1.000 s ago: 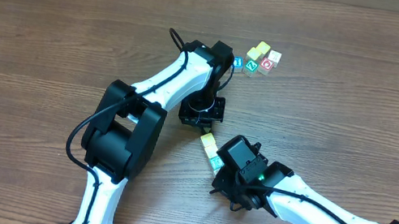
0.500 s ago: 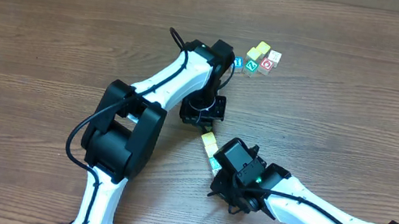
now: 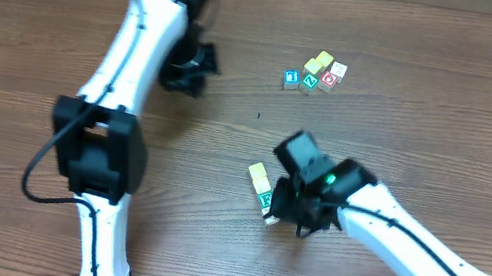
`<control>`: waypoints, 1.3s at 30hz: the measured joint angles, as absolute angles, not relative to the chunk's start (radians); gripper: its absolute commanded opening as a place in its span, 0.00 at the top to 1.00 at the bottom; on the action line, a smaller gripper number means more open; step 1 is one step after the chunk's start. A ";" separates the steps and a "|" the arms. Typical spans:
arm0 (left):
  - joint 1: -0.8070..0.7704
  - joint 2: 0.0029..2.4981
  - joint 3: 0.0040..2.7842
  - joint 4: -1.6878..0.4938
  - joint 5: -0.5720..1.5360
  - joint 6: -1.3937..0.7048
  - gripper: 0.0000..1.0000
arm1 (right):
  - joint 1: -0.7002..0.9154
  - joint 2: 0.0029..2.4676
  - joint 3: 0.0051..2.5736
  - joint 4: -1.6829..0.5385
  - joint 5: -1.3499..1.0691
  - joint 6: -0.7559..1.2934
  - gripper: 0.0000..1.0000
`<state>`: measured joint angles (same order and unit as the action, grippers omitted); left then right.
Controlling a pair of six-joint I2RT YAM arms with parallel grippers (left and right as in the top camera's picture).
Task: Flip 4 blocks
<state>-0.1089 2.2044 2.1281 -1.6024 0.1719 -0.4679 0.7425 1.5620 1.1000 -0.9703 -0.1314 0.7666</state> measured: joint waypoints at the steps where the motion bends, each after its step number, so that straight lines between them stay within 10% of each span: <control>1: -0.075 2.204 2.136 -1.624 0.165 -0.467 0.96 | 0.733 1.562 1.137 -0.983 -0.131 0.725 0.66; 5: 0.049 2.204 2.139 -1.685 0.136 -0.467 0.92 | 0.720 1.564 1.239 -0.991 -0.131 0.599 0.60; 10: 0.170 2.204 2.132 -1.687 0.115 -0.447 0.53 | 0.722 1.618 1.343 -0.978 -0.133 0.519 0.58; 14: 0.200 2.204 2.111 -1.687 0.107 -0.437 0.02 | 0.741 1.708 1.371 -0.890 -0.129 0.474 0.62; 25: 0.189 2.204 2.106 -1.651 0.104 -0.437 0.00 | 0.935 1.856 1.371 -0.742 -0.010 0.466 0.96; 39: 0.189 2.204 2.105 -1.403 0.103 -0.437 0.00 | 1.008 1.982 1.371 -0.719 0.226 0.637 0.96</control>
